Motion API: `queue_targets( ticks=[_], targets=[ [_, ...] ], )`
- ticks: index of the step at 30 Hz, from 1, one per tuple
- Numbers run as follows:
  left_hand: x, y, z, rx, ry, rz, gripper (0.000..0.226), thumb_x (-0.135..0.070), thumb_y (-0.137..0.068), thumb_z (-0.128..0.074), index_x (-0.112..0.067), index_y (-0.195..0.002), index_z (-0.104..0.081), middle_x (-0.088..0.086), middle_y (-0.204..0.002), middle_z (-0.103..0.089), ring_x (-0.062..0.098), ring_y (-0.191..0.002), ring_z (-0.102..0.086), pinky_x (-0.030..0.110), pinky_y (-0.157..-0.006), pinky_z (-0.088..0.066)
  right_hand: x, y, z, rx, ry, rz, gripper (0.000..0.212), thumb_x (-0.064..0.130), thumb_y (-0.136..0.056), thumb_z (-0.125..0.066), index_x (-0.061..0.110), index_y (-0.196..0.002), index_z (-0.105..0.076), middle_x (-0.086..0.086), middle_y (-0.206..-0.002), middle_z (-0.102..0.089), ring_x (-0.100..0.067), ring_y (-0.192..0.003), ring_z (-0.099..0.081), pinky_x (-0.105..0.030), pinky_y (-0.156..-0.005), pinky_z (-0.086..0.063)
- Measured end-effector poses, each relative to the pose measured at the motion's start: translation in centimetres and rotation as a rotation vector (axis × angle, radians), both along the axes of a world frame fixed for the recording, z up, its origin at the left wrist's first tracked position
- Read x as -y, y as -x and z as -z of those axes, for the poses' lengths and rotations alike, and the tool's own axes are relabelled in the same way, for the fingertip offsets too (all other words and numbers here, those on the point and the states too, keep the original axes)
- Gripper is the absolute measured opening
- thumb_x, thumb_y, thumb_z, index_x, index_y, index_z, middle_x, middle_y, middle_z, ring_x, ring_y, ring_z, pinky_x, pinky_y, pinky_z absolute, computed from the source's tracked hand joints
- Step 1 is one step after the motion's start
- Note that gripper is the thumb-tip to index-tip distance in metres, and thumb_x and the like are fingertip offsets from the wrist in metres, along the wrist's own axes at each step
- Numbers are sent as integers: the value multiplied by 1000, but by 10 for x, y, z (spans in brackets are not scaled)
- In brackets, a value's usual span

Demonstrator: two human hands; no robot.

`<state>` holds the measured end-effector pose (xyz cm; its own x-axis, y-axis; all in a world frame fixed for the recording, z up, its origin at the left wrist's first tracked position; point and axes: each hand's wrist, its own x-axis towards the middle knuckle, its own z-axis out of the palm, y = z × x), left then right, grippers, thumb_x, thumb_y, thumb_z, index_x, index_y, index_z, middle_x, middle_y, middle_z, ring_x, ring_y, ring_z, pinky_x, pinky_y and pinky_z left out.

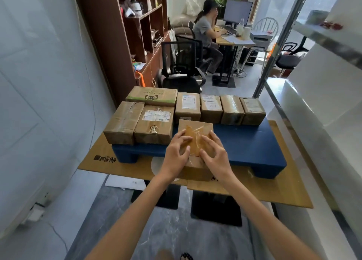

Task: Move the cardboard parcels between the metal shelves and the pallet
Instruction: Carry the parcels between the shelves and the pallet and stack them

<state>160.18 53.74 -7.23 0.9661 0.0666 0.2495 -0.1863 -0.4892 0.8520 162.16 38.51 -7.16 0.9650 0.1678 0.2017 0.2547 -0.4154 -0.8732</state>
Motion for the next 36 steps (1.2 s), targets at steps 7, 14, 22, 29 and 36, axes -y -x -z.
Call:
queue_targets(
  ticks=[7, 14, 22, 29, 36],
  targets=[
    [-20, -83, 32, -76, -116, 35, 30, -12, -96, -52, -17, -126, -55, -5, -151, -30, 7, -141, -25, 26, -115, -26, -21, -81, 32, -49, 49, 6, 48, 10, -86, -66, 15, -133, -53, 3, -152, -30, -9, -138, -27, -21, -109, -26],
    [-46, -159, 55, -275, -592, 165, 44, -22, -98, -47, -24, -142, -40, 1, -159, -19, 27, -149, -4, 45, -120, -8, -52, -152, 74, -165, 109, 41, 48, 10, -86, -66, 16, -132, -53, 1, -153, -29, -16, -140, -29, -20, -107, -25],
    [-109, -207, 62, -155, -744, -41, 45, -20, -98, -42, -22, -143, -37, 4, -157, -25, 23, -149, -9, 48, -120, -7, -56, -175, 91, -165, 125, -9, 50, 12, -88, -63, 19, -135, -49, 10, -155, -20, -7, -141, -21, -22, -111, -27],
    [-128, -208, 86, -290, -733, -17, 50, -30, -101, -33, -23, -150, -25, 3, -161, -12, 22, -149, -2, 44, -122, -2, -61, -181, 96, -141, 100, 17, 50, 6, -87, -62, 21, -133, -51, 15, -154, -22, -5, -141, -23, -36, -112, -34],
    [-116, -231, 69, -109, -648, 10, 38, -18, -94, -50, -17, -132, -51, 7, -146, -42, 27, -143, -26, 49, -118, -18, -61, -182, 85, -113, 142, 83, 46, 12, -89, -61, 31, -130, -50, 9, -153, -25, -11, -143, -18, -36, -116, -22]
  ],
)
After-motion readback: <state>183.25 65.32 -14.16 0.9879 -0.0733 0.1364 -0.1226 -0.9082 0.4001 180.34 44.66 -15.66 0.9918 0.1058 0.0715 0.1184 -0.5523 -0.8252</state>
